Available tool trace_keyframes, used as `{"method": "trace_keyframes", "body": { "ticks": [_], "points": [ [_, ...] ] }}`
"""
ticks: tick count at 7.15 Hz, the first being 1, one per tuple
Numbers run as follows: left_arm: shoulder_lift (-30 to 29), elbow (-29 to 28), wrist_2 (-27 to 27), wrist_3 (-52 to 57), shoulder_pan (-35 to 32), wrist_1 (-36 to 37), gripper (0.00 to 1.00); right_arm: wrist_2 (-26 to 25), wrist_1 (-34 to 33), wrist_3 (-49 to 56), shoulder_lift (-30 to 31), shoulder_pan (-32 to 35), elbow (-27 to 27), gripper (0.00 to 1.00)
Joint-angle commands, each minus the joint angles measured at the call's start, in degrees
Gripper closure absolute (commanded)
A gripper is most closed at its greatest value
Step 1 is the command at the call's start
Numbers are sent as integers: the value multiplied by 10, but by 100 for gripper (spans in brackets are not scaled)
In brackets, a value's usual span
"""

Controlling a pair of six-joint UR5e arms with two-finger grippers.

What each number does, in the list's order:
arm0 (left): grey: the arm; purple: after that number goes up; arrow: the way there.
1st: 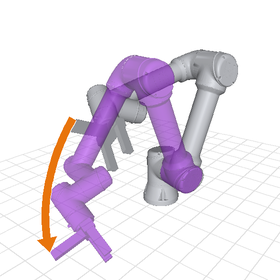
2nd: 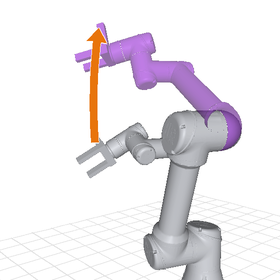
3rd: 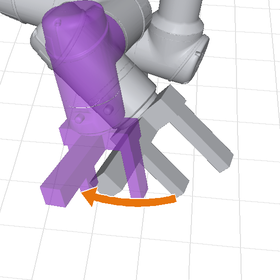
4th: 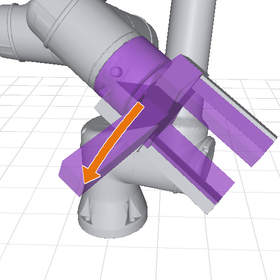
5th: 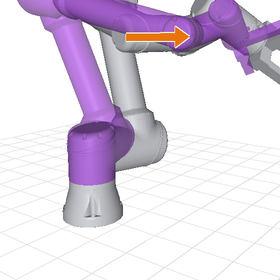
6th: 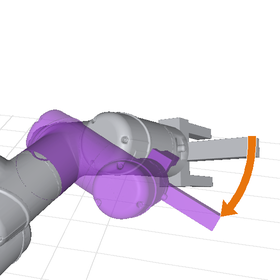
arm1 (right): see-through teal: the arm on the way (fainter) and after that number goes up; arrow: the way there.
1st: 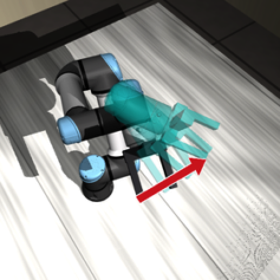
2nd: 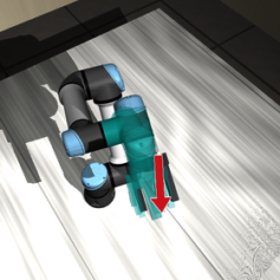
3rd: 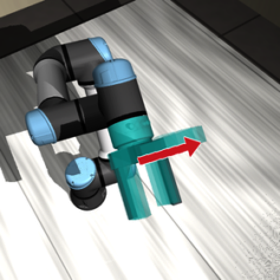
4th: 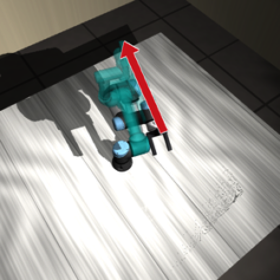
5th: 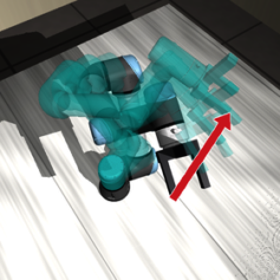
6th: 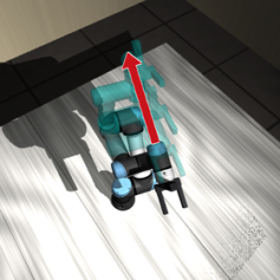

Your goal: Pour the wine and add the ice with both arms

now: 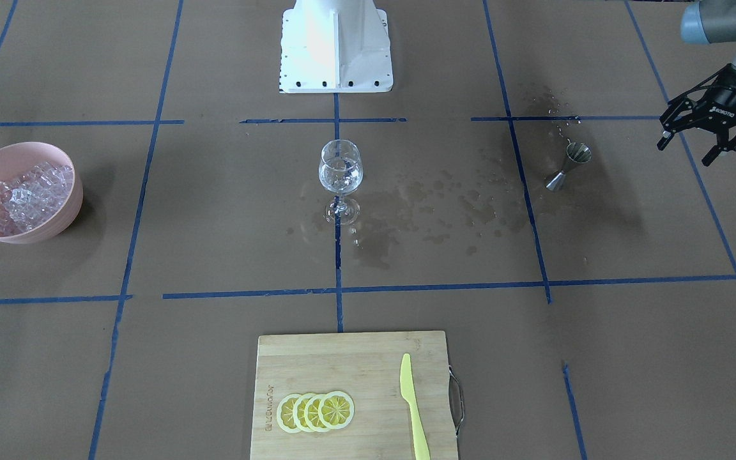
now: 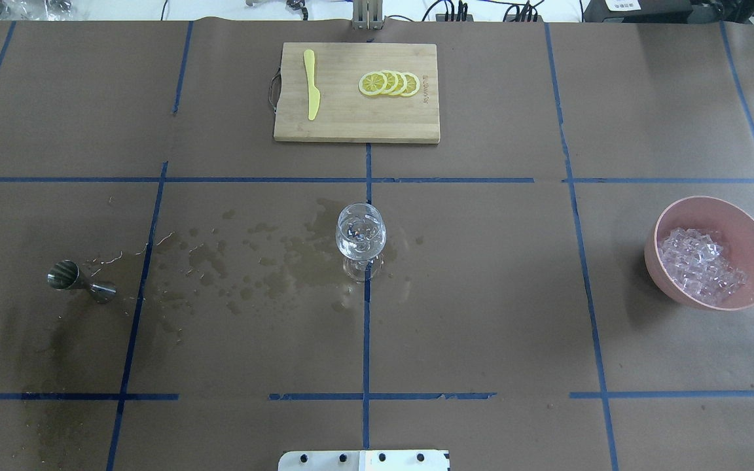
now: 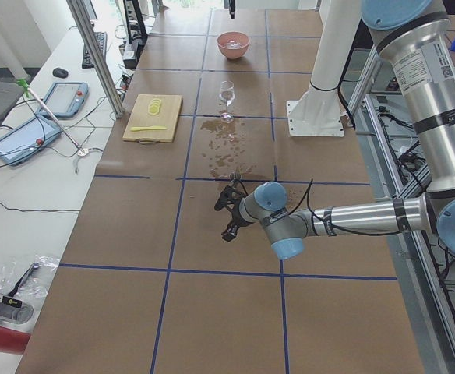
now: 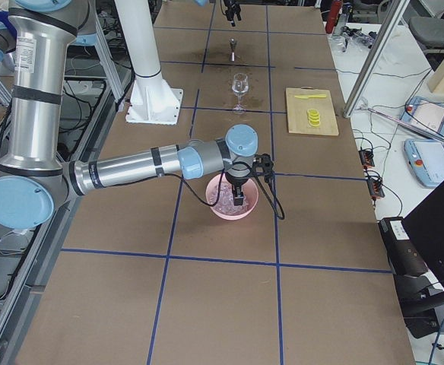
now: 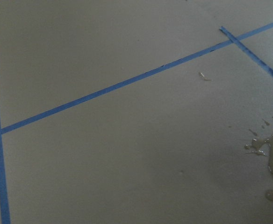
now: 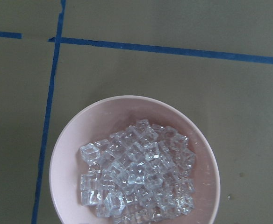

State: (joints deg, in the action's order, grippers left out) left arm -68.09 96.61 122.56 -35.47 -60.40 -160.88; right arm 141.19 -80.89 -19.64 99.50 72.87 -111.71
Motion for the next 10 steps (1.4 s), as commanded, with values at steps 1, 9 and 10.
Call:
{"method": "trace_keyframes", "body": {
  "ticks": [1, 9, 10],
  "points": [
    [6, -2, 133, -6, -81, 29, 0, -95, 105, -146, 12, -98, 7, 0],
    [14, 16, 126, -107, -86, 7, 0, -133, 229, -254, -10, -151, 91, 13],
    [14, 16, 126, -107, -86, 0, 0, -133, 230, -254, -14, -152, 95, 17]
  ]
}}
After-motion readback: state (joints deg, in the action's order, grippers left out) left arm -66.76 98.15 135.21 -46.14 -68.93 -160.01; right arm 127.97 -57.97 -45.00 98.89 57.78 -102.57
